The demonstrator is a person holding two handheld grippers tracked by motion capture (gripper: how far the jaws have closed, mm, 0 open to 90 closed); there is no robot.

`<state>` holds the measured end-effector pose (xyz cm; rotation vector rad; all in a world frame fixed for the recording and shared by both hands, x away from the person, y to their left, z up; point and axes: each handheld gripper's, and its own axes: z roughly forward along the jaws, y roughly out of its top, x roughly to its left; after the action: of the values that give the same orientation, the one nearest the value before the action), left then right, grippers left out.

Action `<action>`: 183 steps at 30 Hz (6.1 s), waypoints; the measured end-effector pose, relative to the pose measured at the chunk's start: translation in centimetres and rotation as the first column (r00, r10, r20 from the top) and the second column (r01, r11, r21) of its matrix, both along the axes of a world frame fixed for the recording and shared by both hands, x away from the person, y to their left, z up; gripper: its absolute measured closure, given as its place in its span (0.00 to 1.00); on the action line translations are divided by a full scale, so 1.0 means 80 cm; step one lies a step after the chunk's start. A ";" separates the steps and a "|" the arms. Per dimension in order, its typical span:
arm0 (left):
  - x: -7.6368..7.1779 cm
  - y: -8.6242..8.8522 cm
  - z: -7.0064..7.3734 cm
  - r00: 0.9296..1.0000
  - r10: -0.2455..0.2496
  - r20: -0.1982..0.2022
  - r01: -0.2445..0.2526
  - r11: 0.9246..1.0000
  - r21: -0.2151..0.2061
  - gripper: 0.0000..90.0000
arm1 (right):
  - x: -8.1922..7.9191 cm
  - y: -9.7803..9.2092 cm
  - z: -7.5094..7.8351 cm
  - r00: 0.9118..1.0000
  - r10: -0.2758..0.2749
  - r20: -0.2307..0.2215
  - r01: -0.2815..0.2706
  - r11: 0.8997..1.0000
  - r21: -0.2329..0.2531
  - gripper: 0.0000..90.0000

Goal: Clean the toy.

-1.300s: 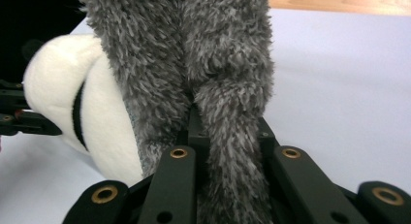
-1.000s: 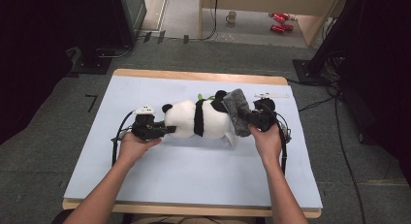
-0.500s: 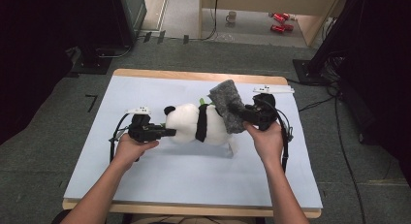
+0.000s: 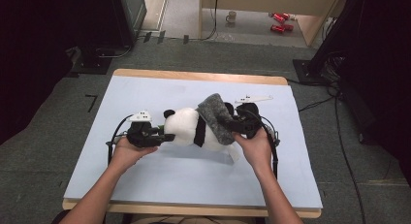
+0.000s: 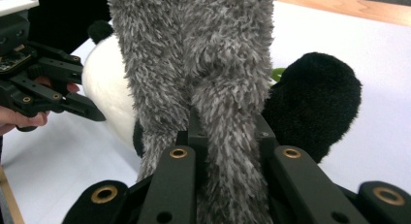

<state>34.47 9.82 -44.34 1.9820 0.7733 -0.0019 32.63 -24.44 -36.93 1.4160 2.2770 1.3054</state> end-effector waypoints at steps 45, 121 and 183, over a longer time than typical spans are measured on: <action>0.033 -0.009 -0.050 0.991 0.045 0.127 -0.039 0.998 -0.054 0.43 | 0.036 0.000 -0.010 0.997 -0.061 0.054 0.056 0.996 0.074 0.85; 0.028 -0.019 -0.023 0.989 0.117 -0.095 -0.116 0.993 0.021 0.76 | 0.033 -0.059 -0.023 0.978 -0.208 -0.015 0.208 0.978 -0.001 0.88; 0.030 -0.021 -0.026 0.988 0.139 -0.062 -0.138 0.990 0.016 0.76 | 0.040 -0.054 -0.034 0.980 -0.194 -0.045 0.196 0.979 0.055 0.87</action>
<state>36.85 8.14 -46.46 1.9427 0.9524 0.0227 35.85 -28.75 -39.67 1.6507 2.0751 1.3043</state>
